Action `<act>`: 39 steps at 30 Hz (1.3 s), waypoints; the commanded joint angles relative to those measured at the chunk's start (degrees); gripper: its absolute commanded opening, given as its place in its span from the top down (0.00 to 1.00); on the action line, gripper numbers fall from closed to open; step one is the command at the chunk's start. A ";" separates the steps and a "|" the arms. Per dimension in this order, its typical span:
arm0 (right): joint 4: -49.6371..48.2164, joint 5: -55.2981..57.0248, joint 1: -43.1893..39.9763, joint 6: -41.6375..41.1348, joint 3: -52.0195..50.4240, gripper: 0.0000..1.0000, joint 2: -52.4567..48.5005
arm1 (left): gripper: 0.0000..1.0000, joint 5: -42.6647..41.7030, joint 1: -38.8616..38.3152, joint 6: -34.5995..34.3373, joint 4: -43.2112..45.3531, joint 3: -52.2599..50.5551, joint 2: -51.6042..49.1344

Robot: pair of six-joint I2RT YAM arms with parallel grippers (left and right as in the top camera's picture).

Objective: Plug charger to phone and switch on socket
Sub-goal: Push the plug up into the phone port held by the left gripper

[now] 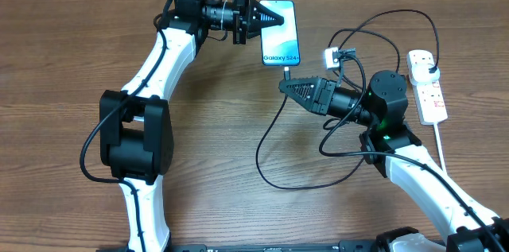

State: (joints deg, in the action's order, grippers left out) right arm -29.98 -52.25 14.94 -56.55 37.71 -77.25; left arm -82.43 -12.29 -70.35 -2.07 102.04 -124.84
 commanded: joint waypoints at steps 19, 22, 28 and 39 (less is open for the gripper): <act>0.55 0.31 0.48 1.33 0.22 0.96 0.61 | 0.96 -1.20 -1.29 1.36 0.20 0.98 0.02; 0.55 1.18 0.42 1.29 0.22 0.96 0.61 | 0.96 -1.68 -1.27 1.42 0.20 0.98 0.02; 0.52 1.42 0.42 1.29 0.22 0.96 0.61 | 0.96 -1.77 -1.29 1.60 0.22 0.98 0.02; 0.52 1.60 0.42 1.29 0.22 0.96 0.61 | 0.96 -1.62 -2.25 2.25 0.20 0.98 0.02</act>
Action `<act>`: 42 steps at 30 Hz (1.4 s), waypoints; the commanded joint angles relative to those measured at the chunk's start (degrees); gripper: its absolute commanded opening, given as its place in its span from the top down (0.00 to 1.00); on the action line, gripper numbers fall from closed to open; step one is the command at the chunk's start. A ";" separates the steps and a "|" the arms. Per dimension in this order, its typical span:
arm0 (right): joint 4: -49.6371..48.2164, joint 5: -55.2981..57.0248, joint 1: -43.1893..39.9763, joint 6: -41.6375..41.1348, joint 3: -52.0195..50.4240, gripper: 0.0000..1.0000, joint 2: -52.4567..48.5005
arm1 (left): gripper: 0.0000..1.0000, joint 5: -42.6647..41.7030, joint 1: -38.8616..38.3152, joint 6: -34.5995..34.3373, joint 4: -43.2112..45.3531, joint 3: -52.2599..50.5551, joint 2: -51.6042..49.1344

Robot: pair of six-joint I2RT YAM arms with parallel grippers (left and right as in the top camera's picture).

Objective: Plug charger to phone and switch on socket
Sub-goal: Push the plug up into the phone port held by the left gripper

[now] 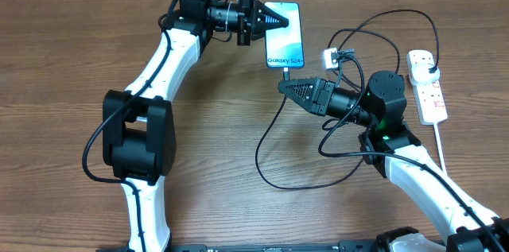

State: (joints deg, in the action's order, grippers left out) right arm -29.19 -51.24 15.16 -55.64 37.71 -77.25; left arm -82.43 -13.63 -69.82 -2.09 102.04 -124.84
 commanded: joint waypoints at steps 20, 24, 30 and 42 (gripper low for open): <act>-0.20 3.91 0.20 -1.16 0.22 0.96 0.61 | 0.96 -2.34 -1.46 3.02 0.20 0.98 0.02; -0.04 4.28 0.20 -1.14 0.22 0.96 0.61 | 0.96 -2.80 -1.79 3.21 0.22 0.98 0.02; -0.02 4.96 -0.48 -1.14 0.22 0.96 0.61 | 0.96 -5.46 -1.92 4.31 0.22 0.98 0.02; 0.24 5.16 -1.42 -0.92 0.22 0.96 0.61 | 0.96 -8.09 -2.38 5.57 0.24 0.98 0.02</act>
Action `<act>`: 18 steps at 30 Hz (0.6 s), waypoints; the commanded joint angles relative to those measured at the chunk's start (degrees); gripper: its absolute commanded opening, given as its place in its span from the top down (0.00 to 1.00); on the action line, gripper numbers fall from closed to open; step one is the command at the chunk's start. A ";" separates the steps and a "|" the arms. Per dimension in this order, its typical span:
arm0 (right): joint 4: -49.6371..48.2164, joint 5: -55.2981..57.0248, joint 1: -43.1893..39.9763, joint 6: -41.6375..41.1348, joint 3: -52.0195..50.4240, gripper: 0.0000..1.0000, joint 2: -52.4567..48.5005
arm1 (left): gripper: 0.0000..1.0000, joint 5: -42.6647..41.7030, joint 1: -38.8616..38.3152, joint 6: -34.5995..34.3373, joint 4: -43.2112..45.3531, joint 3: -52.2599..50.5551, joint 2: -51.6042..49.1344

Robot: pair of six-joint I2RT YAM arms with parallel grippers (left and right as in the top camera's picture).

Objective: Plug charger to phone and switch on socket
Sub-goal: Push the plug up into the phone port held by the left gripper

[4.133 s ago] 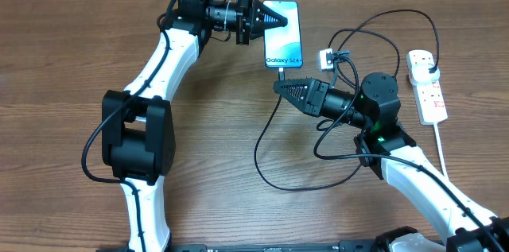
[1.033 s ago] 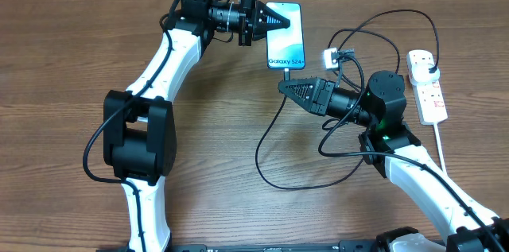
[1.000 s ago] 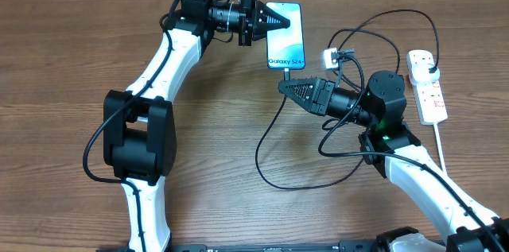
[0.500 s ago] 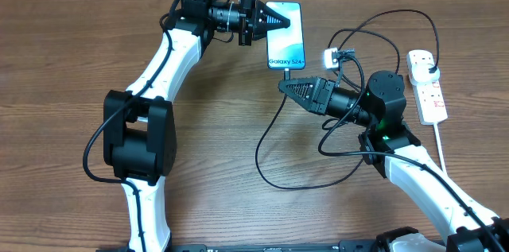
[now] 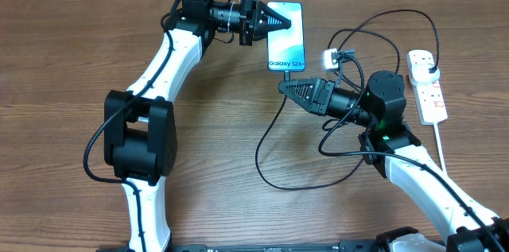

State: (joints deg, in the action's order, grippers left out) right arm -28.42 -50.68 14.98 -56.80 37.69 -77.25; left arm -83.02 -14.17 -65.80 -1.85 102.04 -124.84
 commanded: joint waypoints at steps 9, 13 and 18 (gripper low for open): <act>0.28 4.11 -1.25 0.26 0.24 0.96 0.61 | 0.96 -7.43 -1.88 1.55 0.02 0.98 0.02; 0.48 3.13 -1.25 0.24 0.24 0.94 0.61 | 0.96 -7.19 -1.49 1.57 0.02 0.98 0.02; 0.57 1.31 -1.25 0.24 0.24 0.78 0.61 | 0.96 -6.75 -0.92 1.57 0.04 0.98 0.02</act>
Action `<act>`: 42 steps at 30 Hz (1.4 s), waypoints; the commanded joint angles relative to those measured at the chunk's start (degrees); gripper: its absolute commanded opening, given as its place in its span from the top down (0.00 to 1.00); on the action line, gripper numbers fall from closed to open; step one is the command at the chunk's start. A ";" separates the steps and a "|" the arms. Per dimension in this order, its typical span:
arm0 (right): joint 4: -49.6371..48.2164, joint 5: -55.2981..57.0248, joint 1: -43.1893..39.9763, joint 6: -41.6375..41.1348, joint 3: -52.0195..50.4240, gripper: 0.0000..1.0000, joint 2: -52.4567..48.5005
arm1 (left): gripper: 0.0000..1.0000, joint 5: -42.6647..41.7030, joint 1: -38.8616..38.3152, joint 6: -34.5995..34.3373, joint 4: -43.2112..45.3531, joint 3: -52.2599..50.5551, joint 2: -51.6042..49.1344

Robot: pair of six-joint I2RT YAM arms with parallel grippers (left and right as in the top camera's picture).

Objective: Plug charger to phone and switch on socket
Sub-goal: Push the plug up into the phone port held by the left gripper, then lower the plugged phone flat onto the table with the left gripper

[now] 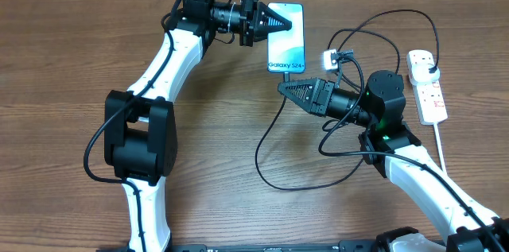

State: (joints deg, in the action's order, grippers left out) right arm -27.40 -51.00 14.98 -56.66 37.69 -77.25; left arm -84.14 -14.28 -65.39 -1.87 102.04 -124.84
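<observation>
A phone with a pale blue screen reading "Galaxy S24+" lies flat at the far middle of the table. My left gripper is shut, its tip against the upper left edge of the phone. Just below the phone's bottom edge, my right gripper points left, shut on the end of the black charger cable. The plug itself is hidden between the fingers. The cable loops over the table to a white adapter. A white socket strip lies at the right with a plug in its top socket.
Loops of black cable lie around and under my right arm and run on toward the socket strip. The wooden table reaches to every edge of the view.
At first the phone lay further left, with my shut left gripper's tip over its upper left part. At each later moment the phone and the left gripper stood a little more to the right. My right gripper held the cable end below the phone throughout.
</observation>
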 commanded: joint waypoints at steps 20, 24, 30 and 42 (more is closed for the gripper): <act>5.11 1.03 -1.25 2.01 0.24 0.36 0.61 | 0.96 -2.40 3.08 20.39 -1.31 -2.12 -0.52; 7.43 1.01 -1.25 2.97 0.24 0.32 0.61 | 0.96 0.81 3.98 22.16 -1.31 -6.82 -0.52; 15.21 1.99 -1.25 6.03 0.24 0.25 0.61 | 0.96 4.76 5.75 23.50 -1.33 -13.60 -0.52; 20.96 2.56 -1.25 9.05 0.24 0.24 0.61 | 0.96 23.67 8.81 39.80 -26.69 -15.47 -0.52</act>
State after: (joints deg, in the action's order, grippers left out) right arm -6.44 -48.97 13.91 -49.06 37.82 -77.21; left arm -68.84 -5.89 -32.95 -24.64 86.48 -125.32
